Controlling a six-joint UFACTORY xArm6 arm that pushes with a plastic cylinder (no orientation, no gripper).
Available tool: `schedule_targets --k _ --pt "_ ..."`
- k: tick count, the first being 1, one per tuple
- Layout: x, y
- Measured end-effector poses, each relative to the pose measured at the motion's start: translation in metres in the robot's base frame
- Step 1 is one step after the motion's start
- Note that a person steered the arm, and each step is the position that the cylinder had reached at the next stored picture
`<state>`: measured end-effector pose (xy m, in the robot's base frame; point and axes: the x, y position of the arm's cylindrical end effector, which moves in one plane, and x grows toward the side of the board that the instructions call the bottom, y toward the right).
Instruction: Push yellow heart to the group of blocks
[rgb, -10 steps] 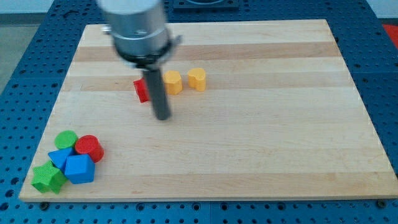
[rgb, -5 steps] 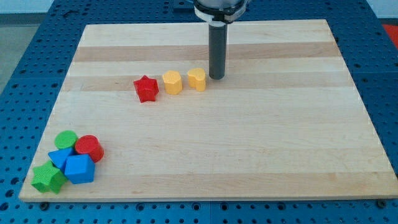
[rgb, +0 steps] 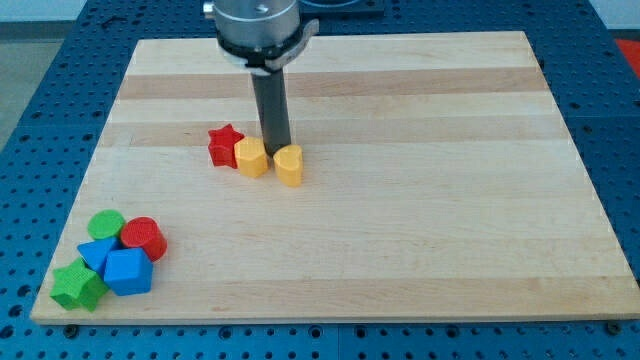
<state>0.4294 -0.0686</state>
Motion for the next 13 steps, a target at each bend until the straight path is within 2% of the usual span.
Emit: schedule_targets --k 2,4,8,13 --pt "0.026 0.074" --pt "0.053 0.097" --pt "0.053 -0.078" --pt "0.067 -0.129"
